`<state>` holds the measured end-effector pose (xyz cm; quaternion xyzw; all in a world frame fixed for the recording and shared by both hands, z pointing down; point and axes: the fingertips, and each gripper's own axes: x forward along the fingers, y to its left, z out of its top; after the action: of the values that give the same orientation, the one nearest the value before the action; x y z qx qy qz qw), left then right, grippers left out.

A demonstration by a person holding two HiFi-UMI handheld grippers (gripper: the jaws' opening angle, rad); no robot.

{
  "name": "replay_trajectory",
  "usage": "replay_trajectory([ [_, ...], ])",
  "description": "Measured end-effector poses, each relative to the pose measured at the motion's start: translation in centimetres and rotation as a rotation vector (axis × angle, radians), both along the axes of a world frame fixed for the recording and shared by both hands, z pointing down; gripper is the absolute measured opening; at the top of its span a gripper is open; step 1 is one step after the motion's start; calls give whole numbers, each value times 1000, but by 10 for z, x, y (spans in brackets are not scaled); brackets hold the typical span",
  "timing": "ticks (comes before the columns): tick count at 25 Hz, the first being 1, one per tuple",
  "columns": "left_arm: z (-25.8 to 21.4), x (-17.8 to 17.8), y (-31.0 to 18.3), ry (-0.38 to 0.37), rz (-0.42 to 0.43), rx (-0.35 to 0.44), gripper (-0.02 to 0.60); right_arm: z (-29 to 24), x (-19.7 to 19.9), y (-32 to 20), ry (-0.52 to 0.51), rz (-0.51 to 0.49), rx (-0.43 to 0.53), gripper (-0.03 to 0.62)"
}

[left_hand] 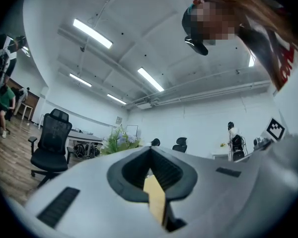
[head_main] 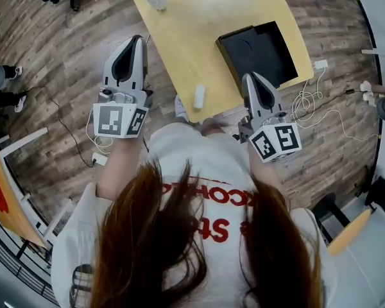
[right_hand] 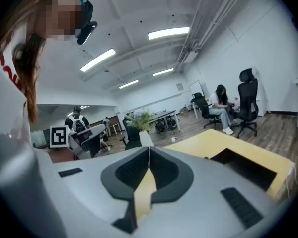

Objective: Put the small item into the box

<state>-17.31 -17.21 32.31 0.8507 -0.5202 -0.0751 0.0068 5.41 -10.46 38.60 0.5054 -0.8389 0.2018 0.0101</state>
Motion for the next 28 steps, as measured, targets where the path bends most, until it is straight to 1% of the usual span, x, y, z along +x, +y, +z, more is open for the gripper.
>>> replay_trajectory([
  [3, 12, 2, 6, -10, -26, -27, -3, 46, -29, 5, 40, -87, -106, 8],
  [6, 22, 4, 9, -28, -42, -55, -3, 103, -53, 14, 81, -175, -245, 12],
  [8, 29, 3, 11, -35, -55, -77, -3, 140, -64, 22, 115, -225, -340, 85],
  [9, 33, 1, 13, -37, -62, -88, -3, 157, -67, 27, 140, -243, -380, 107],
  [13, 49, -7, 20, -45, -81, -125, -3, 213, -79, 46, 232, -275, -500, 158],
  [15, 56, -11, 22, -48, -85, -139, -3, 233, -84, 52, 273, -282, -541, 202],
  [16, 60, -13, 23, -50, -86, -147, -3, 240, -87, 54, 295, -287, -554, 230],
  [17, 62, -15, 24, -52, -88, -155, -3, 245, -90, 57, 316, -295, -561, 243],
  [20, 66, -19, 26, -57, -103, -169, -3, 250, -98, 62, 357, -323, -551, 248],
  [21, 67, -20, 26, -57, -109, -169, -3, 250, -99, 61, 362, -330, -543, 221],
  [23, 66, -20, 25, -56, -116, -166, -2, 250, -100, 60, 356, -342, -532, 190],
  [25, 63, -20, 24, -57, -118, -162, -3, 245, -101, 58, 307, -351, -524, 138],
  [26, 62, -20, 24, -57, -117, -159, -3, 239, -101, 56, 275, -354, -508, 129],
  [28, 57, -20, 22, -60, -117, -147, -3, 218, -101, 46, 231, -356, -445, 126],
])
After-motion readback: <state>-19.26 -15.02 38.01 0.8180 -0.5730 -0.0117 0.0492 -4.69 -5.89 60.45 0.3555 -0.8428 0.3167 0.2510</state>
